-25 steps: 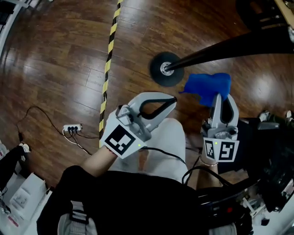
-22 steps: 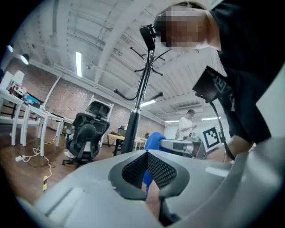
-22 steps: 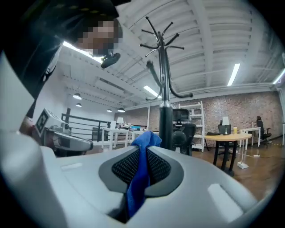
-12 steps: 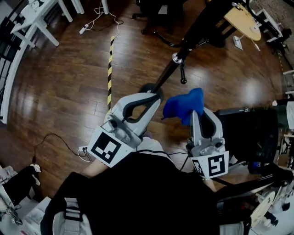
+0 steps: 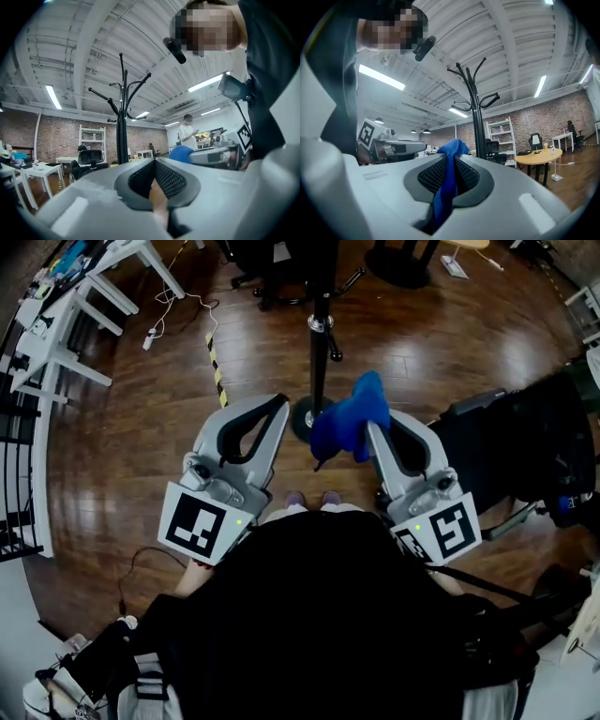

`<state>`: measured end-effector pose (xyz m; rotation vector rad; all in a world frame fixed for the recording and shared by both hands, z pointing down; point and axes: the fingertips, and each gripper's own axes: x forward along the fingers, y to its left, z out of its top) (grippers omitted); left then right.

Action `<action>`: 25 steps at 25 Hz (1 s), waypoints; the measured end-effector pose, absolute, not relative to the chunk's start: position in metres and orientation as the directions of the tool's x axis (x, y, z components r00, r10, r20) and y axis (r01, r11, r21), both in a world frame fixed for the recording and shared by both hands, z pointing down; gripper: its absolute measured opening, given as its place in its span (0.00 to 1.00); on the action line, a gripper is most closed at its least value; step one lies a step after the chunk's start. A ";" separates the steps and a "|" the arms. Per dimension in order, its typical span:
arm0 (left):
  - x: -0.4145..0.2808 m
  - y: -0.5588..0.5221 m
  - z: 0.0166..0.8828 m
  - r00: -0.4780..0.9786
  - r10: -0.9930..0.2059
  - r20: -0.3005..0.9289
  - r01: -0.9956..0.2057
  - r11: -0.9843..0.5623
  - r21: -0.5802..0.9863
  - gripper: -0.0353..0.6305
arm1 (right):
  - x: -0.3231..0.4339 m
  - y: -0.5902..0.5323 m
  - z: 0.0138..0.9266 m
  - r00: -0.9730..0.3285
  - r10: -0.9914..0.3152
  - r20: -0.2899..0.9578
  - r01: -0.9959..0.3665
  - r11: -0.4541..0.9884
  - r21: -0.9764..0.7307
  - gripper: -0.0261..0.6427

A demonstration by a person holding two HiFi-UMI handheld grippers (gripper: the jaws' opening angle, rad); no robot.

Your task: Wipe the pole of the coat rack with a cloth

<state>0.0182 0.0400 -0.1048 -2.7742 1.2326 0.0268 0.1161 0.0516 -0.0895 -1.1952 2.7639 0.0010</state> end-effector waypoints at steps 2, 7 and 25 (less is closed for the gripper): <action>0.016 0.042 -0.098 0.655 -0.754 -0.046 -0.755 -0.652 -0.073 0.06 | 0.117 0.055 -0.088 -0.682 -0.722 -0.117 -0.722 0.690 -0.056 0.08; 0.015 0.055 -0.097 0.646 -0.761 -0.060 -0.763 -0.641 -0.089 0.06 | 0.121 0.065 -0.081 -0.684 -0.720 -0.120 -0.720 0.692 -0.049 0.08; 0.009 0.064 -0.092 0.673 -0.739 -0.030 -0.739 -0.669 -0.077 0.06 | 0.099 0.070 -0.080 -0.699 -0.710 -0.083 -0.710 0.703 -0.028 0.08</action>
